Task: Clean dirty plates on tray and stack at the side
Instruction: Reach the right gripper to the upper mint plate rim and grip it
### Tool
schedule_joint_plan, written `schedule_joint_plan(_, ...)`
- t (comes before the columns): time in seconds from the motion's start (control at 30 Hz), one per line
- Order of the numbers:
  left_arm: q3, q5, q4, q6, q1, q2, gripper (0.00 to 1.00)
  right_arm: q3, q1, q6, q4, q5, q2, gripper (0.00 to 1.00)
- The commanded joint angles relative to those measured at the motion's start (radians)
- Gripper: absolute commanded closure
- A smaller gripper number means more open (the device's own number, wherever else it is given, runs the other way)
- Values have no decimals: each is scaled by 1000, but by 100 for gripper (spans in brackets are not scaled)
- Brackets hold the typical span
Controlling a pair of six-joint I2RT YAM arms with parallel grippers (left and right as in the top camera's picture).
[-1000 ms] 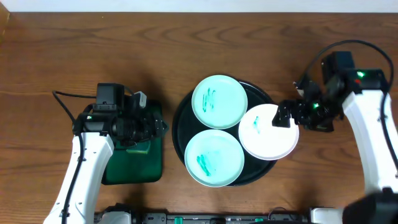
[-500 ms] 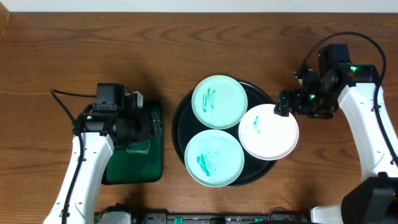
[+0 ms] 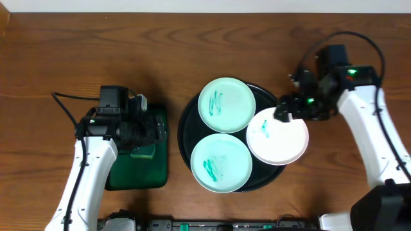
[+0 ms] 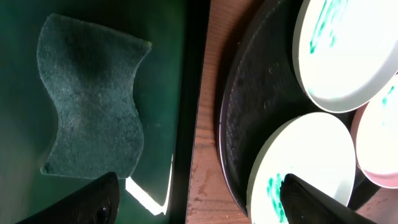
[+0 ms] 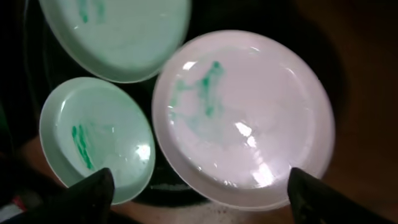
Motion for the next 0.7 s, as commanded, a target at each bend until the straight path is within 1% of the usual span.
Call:
schedule_joint_plan(0.0,23,-13,-2,13,3,-5,17,10,148,78,50,174,1,5)
schedule_joint_plan(0.03,23,-13,-2,13,3,-5,17,7,193,148,77,263,6,1)
schedule_joint_plan(0.1,23,-13,-2,13,3,-5,17,8,264,198,125,340,26,1)
schedule_joint_plan(0.17,23,-13,-2,13,3,-5,17,8,307,199,181,306,61,1)
schedule_joint_plan(0.23,23,-13,-2,13,3,-5,17,8,317,220,242,245,105,2)
schedule_joint_plan(0.3,23,-13,-2,13,3,-5,17,8,302,221,308,140,160,5)
schedule_joint_plan(0.4,23,-13,-2,13,3,-5,17,8,267,221,377,38,220,11)
schedule_joint_plan(0.43,23,-13,-2,13,3,-5,17,8,253,222,396,18,237,13)
schedule_joint_plan(0.53,23,-13,-2,13,3,-5,17,8,214,222,423,-12,251,13)
schedule_joint_plan(0.67,23,-13,-2,13,3,-5,17,9,171,230,431,-15,252,16)
